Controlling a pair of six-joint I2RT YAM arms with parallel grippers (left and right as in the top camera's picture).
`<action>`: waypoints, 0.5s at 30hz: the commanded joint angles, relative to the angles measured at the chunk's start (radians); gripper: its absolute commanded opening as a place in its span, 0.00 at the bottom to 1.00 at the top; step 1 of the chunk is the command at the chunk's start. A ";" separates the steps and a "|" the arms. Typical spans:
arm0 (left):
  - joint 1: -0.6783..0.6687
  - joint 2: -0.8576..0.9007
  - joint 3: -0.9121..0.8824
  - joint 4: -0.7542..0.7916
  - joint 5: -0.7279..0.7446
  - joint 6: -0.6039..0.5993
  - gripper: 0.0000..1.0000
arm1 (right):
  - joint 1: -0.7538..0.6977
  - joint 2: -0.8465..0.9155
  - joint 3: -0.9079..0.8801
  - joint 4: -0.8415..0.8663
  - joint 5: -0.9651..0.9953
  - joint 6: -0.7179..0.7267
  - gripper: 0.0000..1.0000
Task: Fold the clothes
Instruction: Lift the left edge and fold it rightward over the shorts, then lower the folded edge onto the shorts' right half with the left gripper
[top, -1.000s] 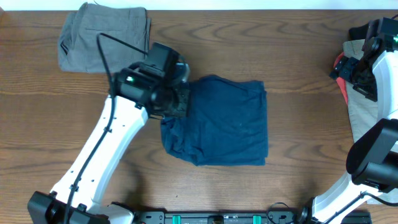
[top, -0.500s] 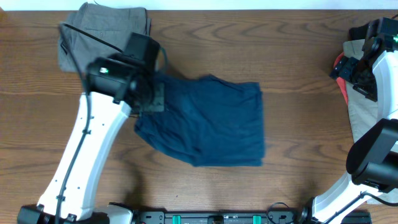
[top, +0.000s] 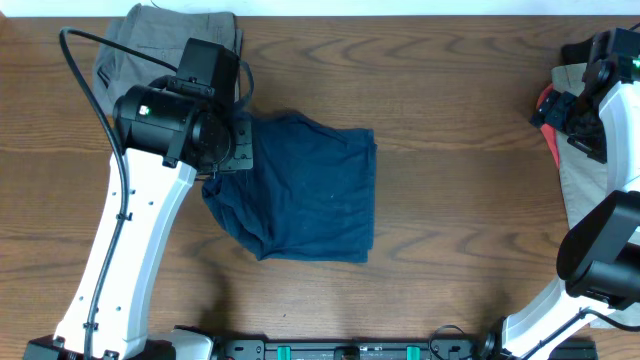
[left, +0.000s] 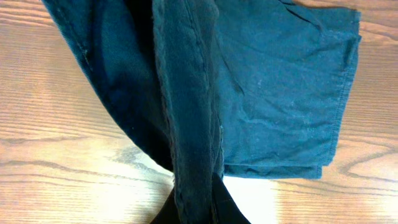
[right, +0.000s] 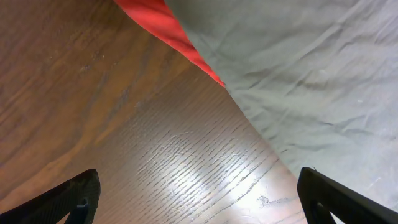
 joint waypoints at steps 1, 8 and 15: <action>-0.015 -0.004 0.012 0.003 0.019 0.005 0.06 | -0.002 0.000 0.015 0.000 0.012 -0.012 0.99; -0.085 0.019 -0.047 0.034 0.045 -0.010 0.06 | -0.002 0.000 0.015 0.000 0.012 -0.012 0.99; -0.135 0.047 -0.067 0.104 0.106 -0.010 0.06 | -0.002 0.000 0.015 0.000 0.012 -0.012 0.99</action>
